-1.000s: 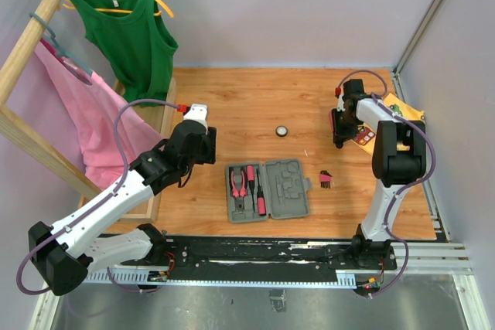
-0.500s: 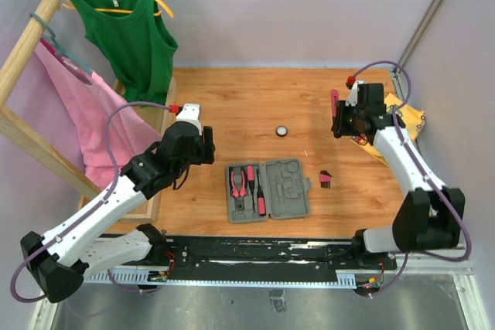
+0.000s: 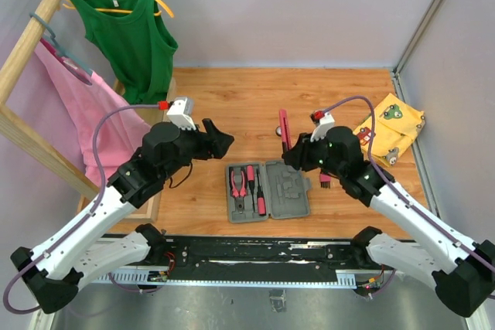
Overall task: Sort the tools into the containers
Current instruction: Pick up the utility knife at the center of the board, then place the utility knife in the storage box, then adjust the utility knife in the storage box.
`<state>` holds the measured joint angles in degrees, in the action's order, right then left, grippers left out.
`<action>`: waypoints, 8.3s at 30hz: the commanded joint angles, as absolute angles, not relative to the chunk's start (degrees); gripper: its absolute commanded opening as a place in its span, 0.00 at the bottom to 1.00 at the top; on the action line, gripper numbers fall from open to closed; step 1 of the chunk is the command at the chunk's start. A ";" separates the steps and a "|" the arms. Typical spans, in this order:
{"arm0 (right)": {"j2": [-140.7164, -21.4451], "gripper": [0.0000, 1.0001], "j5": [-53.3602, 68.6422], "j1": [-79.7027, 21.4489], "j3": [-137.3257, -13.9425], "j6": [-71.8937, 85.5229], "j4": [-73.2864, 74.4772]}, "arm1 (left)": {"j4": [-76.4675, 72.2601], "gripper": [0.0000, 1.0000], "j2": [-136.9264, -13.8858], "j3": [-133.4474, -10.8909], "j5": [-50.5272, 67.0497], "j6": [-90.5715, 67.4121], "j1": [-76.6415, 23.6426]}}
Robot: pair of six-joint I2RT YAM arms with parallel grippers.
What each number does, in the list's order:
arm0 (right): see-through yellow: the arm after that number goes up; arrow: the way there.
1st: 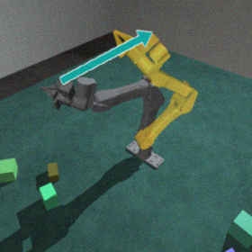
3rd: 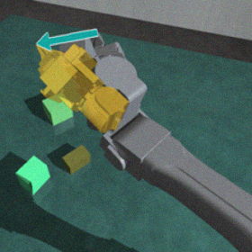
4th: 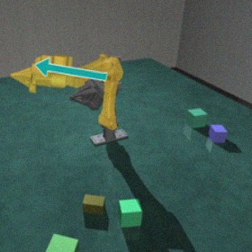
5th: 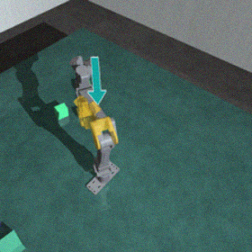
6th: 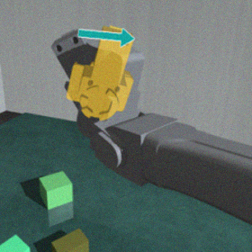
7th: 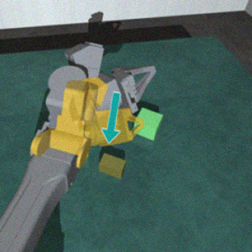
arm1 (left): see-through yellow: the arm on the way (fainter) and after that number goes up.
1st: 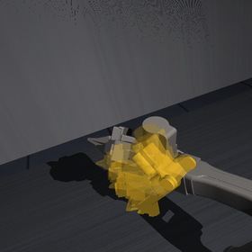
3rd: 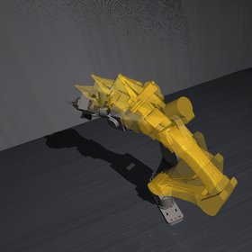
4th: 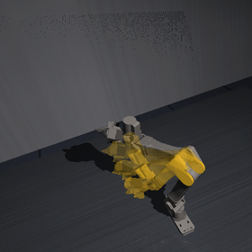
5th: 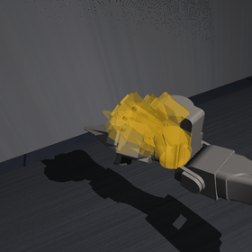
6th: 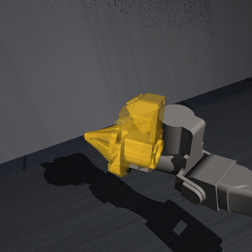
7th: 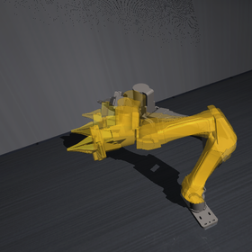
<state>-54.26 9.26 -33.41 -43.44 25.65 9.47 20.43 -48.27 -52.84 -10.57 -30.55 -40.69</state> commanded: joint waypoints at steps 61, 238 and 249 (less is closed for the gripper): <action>-62.95 0.48 -6.30 -61.26 -44.98 34.06 -1.64 | -0.44 0.00 -59.43 -44.14 2.64 -41.50 -46.05; -88.42 0.16 -3.41 -48.27 -44.96 35.12 22.83 | 0.66 0.41 -79.49 -37.02 -7.34 -34.32 -51.77; -77.51 0.26 -2.42 -48.26 -46.69 32.54 21.44 | 2.04 0.42 -75.94 -36.96 -9.94 -34.98 -51.77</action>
<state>-82.13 -0.54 -48.21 -47.86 35.14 20.43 1.80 -77.23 -35.66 -8.08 -34.76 -51.18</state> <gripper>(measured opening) 0.246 0.417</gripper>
